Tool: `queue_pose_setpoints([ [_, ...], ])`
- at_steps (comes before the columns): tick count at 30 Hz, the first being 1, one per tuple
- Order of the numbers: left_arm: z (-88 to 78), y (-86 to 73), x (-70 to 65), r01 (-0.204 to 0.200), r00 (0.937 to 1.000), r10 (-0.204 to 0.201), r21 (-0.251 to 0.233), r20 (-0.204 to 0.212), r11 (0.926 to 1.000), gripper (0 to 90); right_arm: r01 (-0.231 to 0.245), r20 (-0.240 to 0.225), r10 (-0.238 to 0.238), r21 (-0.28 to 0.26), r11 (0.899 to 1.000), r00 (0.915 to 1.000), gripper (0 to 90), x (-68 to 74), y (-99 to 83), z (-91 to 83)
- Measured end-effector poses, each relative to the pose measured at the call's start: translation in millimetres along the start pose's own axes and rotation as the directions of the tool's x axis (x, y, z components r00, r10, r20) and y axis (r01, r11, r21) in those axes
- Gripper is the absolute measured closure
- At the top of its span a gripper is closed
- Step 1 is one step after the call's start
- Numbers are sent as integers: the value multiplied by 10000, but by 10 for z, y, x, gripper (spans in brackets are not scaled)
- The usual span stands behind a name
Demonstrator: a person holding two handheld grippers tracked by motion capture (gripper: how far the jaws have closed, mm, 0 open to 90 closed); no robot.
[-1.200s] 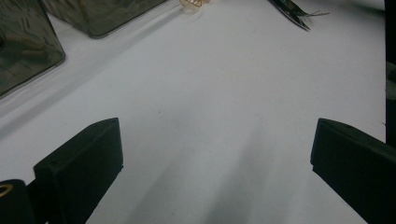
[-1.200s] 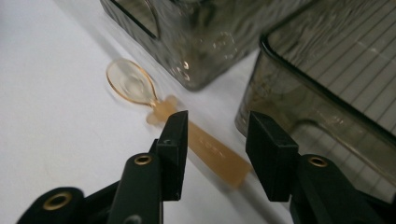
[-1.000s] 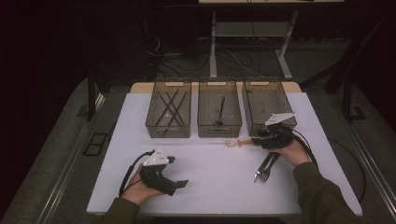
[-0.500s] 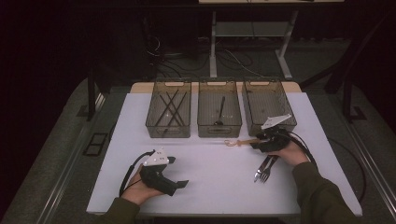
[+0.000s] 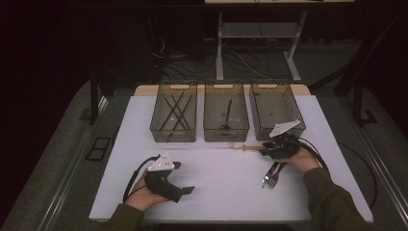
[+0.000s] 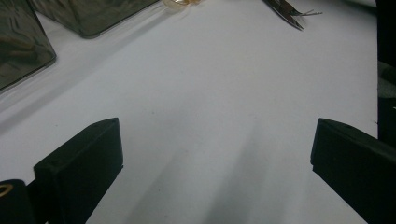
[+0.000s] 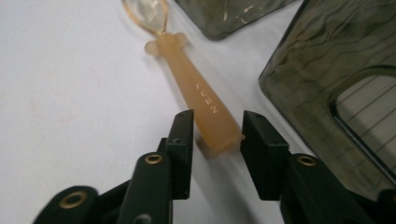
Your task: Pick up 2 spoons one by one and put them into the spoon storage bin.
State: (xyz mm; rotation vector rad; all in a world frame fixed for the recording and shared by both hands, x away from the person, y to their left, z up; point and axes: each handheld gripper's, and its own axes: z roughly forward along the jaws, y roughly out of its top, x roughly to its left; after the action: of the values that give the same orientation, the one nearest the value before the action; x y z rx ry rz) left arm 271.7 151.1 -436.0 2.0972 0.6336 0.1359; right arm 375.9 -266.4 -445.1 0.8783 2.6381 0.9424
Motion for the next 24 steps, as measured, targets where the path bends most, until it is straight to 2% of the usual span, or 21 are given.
queue_pose_setpoints([
  [5,3,0,-3,-31,10000,31,1,34,10000,12,305,-125,-304,57,9995,9995,711,10,-21,-35],
  [11,4,1,-4,-59,9999,58,28,85,10000,12,659,-473,-654,93,9978,9967,722,37,-30,-60],
  [14,7,1,-10,-53,10000,52,34,83,10000,12,818,-394,-815,60,9966,9959,676,44,-20,-53],
  [16,4,2,-9,-65,9999,65,23,98,10000,12,740,-426,-742,-56,9972,9963,614,44,-11,-29],
  [19,8,2,-8,-35,9999,35,35,99,10000,12,720,-444,-725,-124,9973,9964,603,53,18,18],
  [24,13,1,-12,-36,9999,36,47,114,10000,12,706,-678,-714,-151,9974,9951,708,64,36,41],
])
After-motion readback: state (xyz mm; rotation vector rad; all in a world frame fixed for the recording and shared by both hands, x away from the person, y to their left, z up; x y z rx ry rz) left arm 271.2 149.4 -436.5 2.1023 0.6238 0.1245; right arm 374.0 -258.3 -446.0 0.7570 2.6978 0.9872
